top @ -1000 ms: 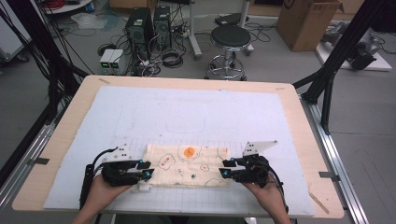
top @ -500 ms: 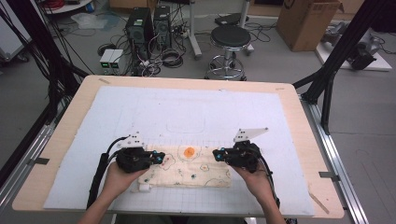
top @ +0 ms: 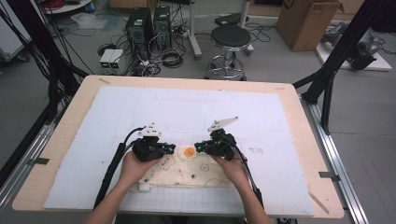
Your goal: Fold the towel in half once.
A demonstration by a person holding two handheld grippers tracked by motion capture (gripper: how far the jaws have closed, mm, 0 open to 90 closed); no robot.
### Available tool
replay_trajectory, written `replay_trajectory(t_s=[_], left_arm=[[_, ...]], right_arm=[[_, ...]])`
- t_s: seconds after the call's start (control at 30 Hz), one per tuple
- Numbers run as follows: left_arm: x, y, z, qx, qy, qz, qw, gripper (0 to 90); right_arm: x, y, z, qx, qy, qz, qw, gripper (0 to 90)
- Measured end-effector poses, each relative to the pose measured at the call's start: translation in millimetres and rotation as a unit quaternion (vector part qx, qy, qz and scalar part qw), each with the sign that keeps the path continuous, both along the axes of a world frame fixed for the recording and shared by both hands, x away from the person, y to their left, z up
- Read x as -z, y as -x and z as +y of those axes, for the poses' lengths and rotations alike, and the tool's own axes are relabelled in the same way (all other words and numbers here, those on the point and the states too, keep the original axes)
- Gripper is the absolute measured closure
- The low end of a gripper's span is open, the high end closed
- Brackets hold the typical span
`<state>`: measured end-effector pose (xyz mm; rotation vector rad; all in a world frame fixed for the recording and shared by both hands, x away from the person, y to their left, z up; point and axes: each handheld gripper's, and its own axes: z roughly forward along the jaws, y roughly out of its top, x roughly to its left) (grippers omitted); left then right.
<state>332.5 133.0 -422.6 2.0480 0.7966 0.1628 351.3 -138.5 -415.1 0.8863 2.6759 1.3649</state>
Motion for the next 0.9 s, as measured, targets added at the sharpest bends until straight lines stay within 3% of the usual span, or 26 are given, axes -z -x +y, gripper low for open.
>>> replay_trajectory(t_s=[0.23, 0.37, 0.9], left_arm=[[13.7, -11.6, 2.8, -0.015, -0.046, 0.017, 0.9987, 89.2], [15.4, -13.0, 5.0, -0.018, -0.056, 0.018, 0.9981, 89.2], [12.4, -12.5, 23.0, -0.033, -0.076, 0.016, 0.9964, 89.0]], right_arm=[[15.4, -10.4, 7.3, 0.018, 0.044, 0.016, 0.9988, 89.5], [20.0, -12.1, 6.1, 0.019, 0.065, 0.024, 0.9974, 89.5], [19.2, -7.4, -13.5, 0.035, 0.073, 0.029, 0.9963, 89.4]])
